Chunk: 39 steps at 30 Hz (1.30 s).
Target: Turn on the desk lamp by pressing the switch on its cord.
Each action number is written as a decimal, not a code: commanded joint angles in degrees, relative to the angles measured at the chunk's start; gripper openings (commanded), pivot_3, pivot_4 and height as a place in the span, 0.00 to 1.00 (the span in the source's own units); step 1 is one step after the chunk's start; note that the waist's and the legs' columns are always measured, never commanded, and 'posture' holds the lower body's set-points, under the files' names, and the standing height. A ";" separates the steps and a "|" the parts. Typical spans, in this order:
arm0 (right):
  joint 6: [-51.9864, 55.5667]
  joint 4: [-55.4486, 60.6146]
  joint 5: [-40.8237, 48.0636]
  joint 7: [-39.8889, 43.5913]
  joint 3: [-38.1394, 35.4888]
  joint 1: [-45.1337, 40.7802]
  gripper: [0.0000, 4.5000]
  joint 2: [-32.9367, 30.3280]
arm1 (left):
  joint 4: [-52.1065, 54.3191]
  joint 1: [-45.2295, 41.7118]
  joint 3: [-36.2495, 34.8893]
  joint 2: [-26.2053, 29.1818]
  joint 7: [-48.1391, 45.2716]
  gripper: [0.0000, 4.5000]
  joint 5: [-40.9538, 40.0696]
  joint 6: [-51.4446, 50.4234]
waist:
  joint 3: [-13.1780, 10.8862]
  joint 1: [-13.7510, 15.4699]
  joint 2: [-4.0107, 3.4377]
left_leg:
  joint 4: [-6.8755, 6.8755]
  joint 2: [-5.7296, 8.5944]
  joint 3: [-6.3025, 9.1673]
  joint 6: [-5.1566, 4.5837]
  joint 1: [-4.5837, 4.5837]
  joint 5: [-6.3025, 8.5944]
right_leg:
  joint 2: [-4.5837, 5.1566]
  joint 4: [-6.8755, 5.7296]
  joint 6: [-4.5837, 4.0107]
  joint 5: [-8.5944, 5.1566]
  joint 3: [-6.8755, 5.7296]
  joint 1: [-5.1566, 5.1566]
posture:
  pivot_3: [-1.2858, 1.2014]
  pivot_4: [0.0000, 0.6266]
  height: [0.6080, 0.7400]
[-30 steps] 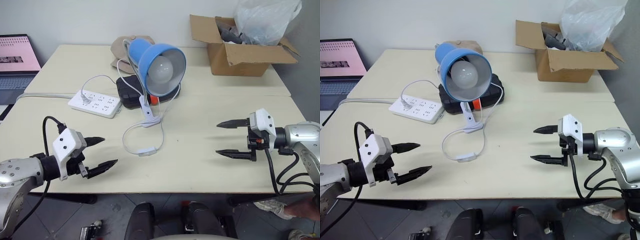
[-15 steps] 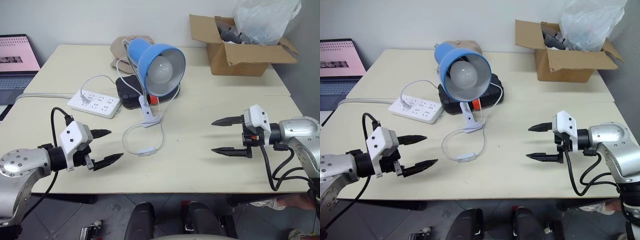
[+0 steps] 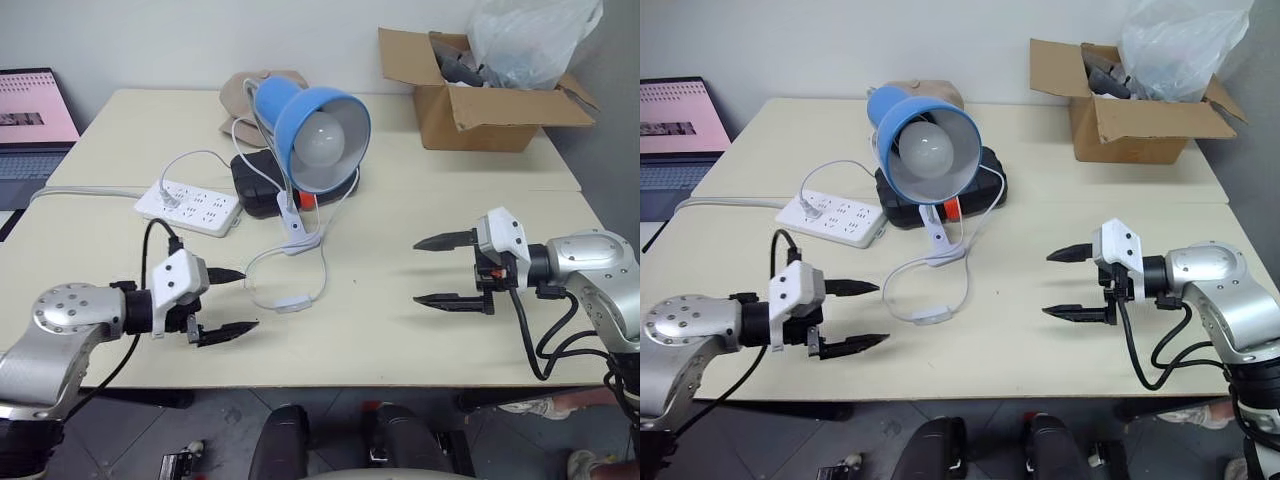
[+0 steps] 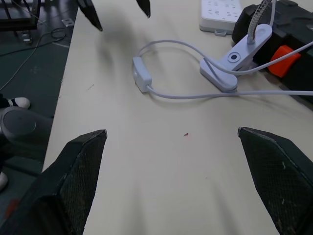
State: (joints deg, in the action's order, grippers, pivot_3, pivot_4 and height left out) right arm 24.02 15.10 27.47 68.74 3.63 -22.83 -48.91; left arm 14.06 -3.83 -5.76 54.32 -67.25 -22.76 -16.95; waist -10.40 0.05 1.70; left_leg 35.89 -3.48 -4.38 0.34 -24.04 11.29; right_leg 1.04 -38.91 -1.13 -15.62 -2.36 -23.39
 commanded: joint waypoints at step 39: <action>11.30 14.52 1.07 -10.96 -0.23 4.45 1.00 1.33 | -27.49 -18.40 15.48 -12.60 -8.49 0.09 13.50 21.69 | 0.02 -0.07 0.04 | 0.10 -0.02 -0.09 -0.02 -0.02 -0.01 | -0.07 -0.06 0.12 0.07 0.08 -0.03 | 0.52 0.24 1.00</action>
State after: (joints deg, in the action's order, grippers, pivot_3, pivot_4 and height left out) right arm 36.54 28.43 28.24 58.46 3.81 -16.95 -48.39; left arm -14.19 -21.09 9.73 42.08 -75.78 -9.57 3.19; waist -10.37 -0.02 1.73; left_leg 35.99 -3.50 -4.47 0.32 -24.06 11.28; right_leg 0.97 -38.97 -1.00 -15.55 -2.28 -23.41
